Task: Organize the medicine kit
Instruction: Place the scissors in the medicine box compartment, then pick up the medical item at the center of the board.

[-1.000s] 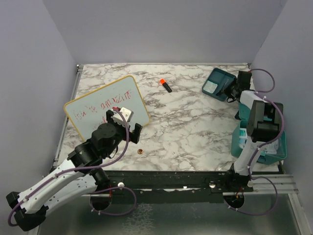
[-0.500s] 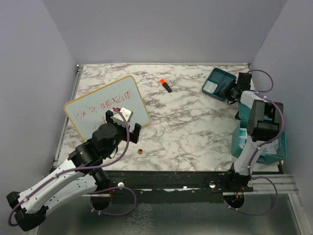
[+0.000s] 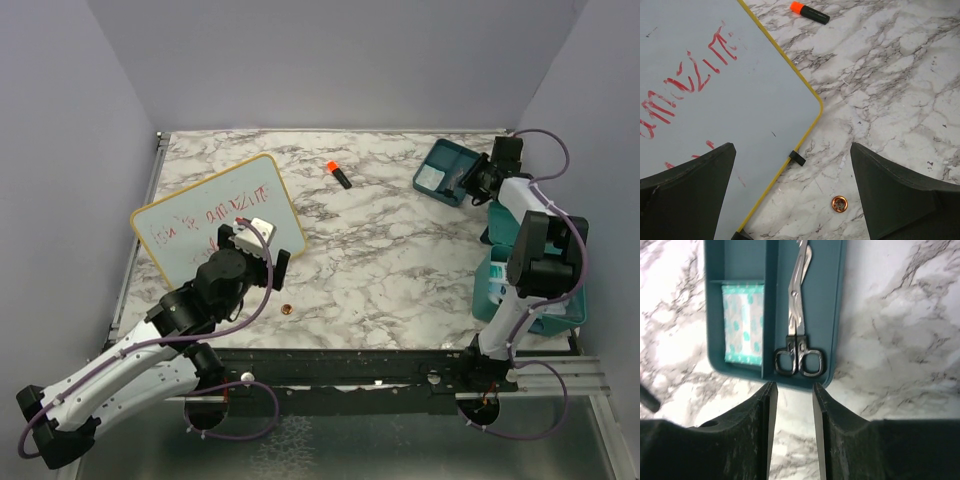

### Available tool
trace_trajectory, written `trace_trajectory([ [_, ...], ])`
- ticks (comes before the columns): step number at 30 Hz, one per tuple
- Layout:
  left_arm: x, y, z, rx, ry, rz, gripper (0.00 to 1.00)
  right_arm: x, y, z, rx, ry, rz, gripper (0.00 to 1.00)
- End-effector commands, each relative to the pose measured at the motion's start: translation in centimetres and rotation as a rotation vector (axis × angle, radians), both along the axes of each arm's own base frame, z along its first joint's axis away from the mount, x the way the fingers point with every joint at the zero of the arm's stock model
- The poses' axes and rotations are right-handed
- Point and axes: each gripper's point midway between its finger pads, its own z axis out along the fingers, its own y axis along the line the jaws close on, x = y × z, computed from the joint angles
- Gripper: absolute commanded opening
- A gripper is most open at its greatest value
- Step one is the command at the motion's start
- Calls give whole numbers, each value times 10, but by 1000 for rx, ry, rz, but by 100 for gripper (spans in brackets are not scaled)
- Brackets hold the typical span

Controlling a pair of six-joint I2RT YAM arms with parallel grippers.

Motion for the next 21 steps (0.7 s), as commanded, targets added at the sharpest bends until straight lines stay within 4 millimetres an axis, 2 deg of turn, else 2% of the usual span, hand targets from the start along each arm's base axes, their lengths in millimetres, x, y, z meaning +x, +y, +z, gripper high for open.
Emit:
trace_trajectory([
  [1, 8, 17, 6, 17, -42, 103, 99, -21, 30, 23, 88, -33, 72, 39],
  [5, 7, 16, 5, 2, -21, 103, 99, -42, 58, 29, 155, -59, 120, 40],
  [9, 2, 1, 5, -38, 45, 60, 99, -65, 93, 42, 161, -91, 193, 40],
  [10, 1, -4, 2, -40, 76, 49, 99, -72, 107, 43, 162, -92, 224, 40],
  [14, -5, -25, -14, -40, 237, 17, 99, -108, 188, 47, 152, -72, 427, 40],
  [17, -9, -34, -34, -26, 353, 32, 98, -139, 232, 46, 175, -71, 535, 40],
  [19, -13, -39, -46, -24, 427, 50, 96, -153, 246, 47, 187, -84, 581, 40],
  [21, -19, -42, -56, -21, 501, 65, 94, -161, 245, 47, 178, -101, 597, 40],
])
